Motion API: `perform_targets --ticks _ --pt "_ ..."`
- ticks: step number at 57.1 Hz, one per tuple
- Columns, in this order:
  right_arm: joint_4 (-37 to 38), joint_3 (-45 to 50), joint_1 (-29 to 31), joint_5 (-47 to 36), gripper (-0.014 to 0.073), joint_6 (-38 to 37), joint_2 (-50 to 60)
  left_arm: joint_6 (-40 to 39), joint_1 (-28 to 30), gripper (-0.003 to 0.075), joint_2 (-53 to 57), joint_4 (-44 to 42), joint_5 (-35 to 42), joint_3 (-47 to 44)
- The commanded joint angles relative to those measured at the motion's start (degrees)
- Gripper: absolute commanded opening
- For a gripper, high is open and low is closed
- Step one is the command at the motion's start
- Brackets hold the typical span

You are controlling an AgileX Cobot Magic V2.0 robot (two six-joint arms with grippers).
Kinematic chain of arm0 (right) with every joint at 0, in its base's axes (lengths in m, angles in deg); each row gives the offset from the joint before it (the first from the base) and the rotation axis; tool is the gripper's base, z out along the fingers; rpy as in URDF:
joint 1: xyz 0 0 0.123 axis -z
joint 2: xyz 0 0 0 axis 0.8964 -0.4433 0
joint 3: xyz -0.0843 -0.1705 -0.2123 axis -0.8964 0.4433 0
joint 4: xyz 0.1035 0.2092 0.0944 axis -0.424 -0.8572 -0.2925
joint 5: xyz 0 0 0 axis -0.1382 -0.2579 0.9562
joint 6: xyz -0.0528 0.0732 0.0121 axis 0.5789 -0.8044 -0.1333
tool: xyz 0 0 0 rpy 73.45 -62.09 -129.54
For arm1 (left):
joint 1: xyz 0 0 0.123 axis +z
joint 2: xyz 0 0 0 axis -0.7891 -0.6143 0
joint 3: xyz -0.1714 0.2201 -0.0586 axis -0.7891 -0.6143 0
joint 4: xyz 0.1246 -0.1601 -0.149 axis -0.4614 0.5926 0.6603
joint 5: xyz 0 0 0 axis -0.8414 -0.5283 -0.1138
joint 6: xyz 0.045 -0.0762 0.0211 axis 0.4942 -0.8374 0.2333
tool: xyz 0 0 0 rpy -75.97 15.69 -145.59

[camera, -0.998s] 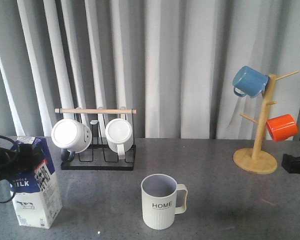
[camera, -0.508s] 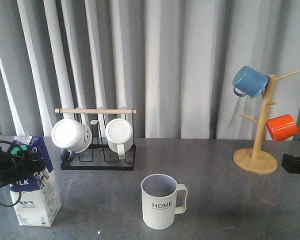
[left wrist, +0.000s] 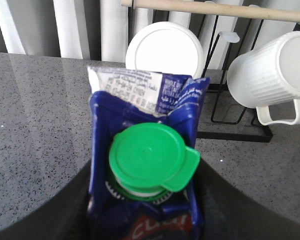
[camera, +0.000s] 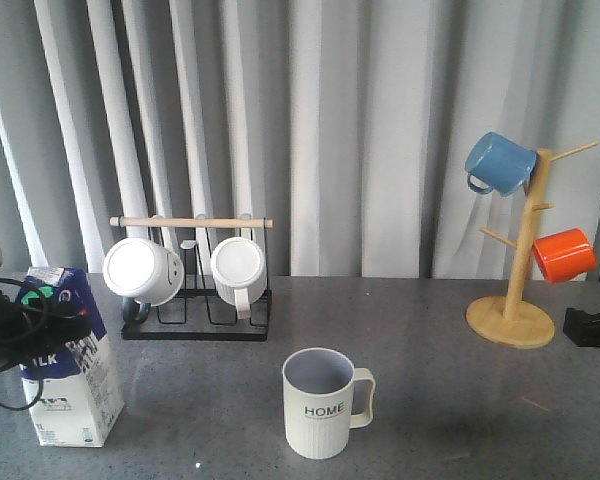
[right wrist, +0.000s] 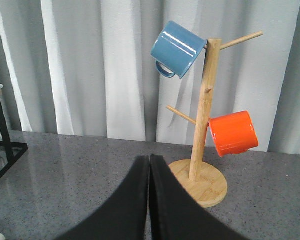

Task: Place milk next to cup
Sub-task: 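Lift the milk carton with the left gripper and carry it beside the mug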

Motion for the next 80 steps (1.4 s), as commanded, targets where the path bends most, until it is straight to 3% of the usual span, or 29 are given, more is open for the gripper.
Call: perform_targets --ticks 1,45,52,60,69,75,80 --pt "0.0 -1.8 0.2 -4.2 -0.0008 0.2 0.7 -0.6 -0.2 0.0209 2.1 0.2 4.9 1.8" --pt "0.0 -1.8 0.2 -4.2 -0.0008 0.2 0.7 -0.5 -0.2 0.0214 22.5 0.2 0.4 1.8" --pt "0.0 -1.8 0.2 -4.2 -0.0008 0.2 0.7 5.6 -1.1 0.0214 22.9 3.3 -2.4 1.8" --pt "0.0 -1.8 0.2 -4.2 -0.0008 0.2 0.7 25.4 -4.1 0.0214 22.0 22.1 -2.5 1.8" --pt "0.0 -1.8 0.2 -4.3 -0.0008 0.2 0.7 54.2 -7.5 0.0214 19.7 57.3 1.6 1.8" --pt "0.0 -1.8 0.2 -4.2 -0.0008 0.2 0.7 72.9 -11.4 0.0214 18.0 80.9 11.3 1.8" --pt "0.0 -1.8 0.2 -4.2 -0.0008 0.2 0.7 84.3 -15.6 0.0214 15.9 94.5 24.3 2.9"
